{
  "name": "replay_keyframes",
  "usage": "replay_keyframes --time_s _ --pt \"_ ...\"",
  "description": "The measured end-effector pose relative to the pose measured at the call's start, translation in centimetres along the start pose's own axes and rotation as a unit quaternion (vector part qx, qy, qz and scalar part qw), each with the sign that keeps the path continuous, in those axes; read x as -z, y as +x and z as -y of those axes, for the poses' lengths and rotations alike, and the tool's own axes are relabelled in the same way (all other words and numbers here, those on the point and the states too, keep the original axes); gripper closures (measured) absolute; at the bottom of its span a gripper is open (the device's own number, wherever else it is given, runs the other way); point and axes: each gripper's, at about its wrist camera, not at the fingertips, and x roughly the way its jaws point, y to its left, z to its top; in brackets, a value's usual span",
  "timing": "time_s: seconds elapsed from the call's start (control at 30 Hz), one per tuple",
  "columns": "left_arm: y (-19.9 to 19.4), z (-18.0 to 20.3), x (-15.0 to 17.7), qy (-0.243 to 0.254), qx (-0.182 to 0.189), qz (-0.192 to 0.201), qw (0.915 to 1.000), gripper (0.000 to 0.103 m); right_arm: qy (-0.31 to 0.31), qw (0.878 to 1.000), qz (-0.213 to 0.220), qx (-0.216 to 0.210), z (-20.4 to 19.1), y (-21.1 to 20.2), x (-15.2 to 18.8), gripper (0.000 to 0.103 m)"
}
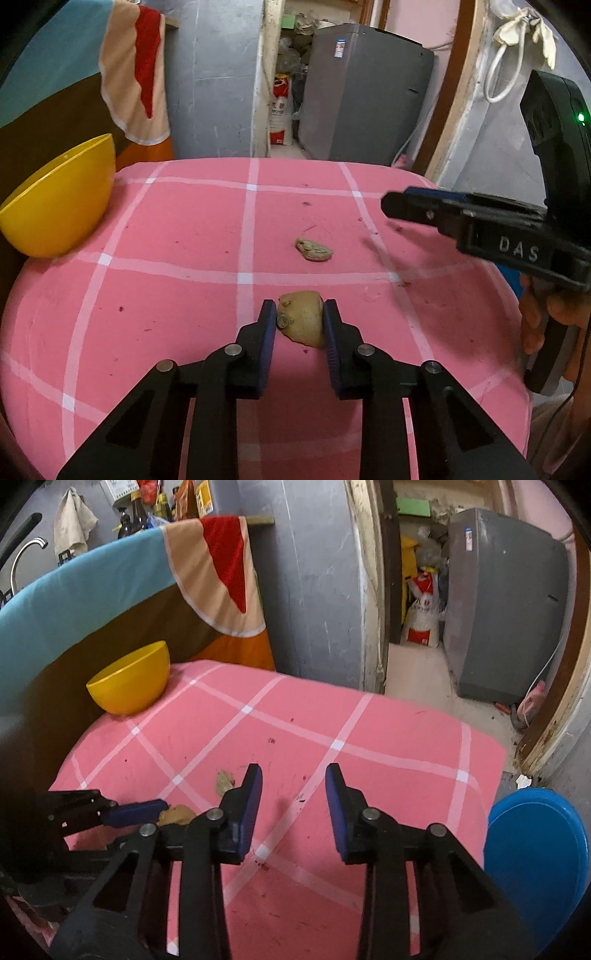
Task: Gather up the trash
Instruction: 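Grasp the round brown nut shell with the left gripper while the right gripper grasps the small shell piece, then carry both shells over the blue bucket and open both grippers to drop them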
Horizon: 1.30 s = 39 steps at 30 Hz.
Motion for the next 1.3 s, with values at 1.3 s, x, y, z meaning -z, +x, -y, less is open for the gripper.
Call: replay_keyframes --time_s 1.3 --pt "-3.4 -3.0 -1.5 -0.056 -0.036 0.085 0.9941 0.082 -0.065 0.997 -0.03 -0.031 -4.6 2.0 -0.4 0.046"
